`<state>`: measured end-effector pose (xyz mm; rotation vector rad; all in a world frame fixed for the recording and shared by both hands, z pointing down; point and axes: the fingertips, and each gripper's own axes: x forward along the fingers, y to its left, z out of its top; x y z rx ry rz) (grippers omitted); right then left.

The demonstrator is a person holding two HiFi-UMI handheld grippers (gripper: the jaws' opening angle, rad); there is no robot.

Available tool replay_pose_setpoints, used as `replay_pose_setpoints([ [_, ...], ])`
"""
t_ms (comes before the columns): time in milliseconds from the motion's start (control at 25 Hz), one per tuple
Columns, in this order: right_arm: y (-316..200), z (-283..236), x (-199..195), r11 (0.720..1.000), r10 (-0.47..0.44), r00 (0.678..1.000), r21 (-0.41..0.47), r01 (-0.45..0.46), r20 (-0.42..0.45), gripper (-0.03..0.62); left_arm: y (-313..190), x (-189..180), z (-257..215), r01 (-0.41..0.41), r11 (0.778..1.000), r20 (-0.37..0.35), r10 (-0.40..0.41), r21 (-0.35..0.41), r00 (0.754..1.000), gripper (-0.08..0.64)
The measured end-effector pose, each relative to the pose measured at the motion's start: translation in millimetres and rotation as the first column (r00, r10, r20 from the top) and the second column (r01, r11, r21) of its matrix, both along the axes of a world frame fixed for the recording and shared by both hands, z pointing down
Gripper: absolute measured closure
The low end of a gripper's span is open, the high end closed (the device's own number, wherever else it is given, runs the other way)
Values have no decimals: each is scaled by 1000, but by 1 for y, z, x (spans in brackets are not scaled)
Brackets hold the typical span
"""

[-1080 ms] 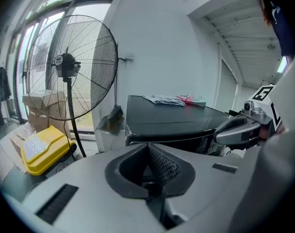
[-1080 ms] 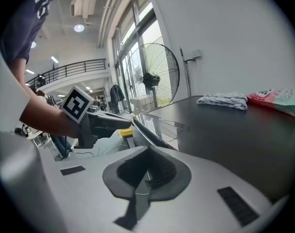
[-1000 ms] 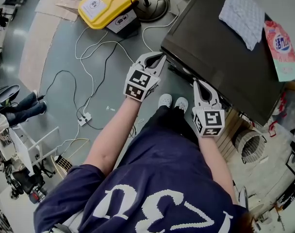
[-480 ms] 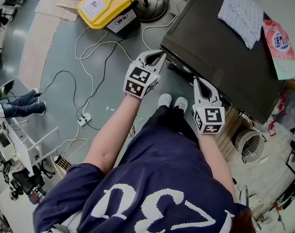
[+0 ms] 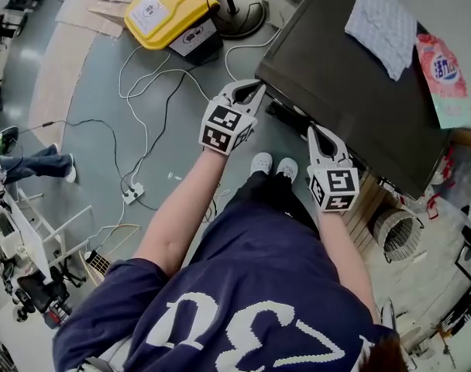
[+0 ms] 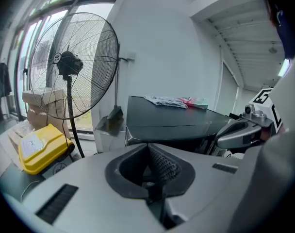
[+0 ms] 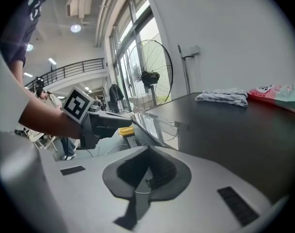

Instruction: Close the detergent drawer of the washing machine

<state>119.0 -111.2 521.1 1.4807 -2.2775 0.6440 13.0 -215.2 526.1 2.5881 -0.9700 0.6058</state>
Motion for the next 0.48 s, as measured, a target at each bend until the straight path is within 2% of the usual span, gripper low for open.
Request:
replay_pose_setpoints([
  [200, -5, -27, 7, 998, 2, 998, 65, -6, 57, 575, 2, 0, -1, 0, 1000, 44, 0, 12, 999, 540],
  [480, -8, -87, 22, 974, -10, 1000, 225, 4, 26, 575, 10, -5, -39, 15, 996, 35, -18, 83, 999, 540],
])
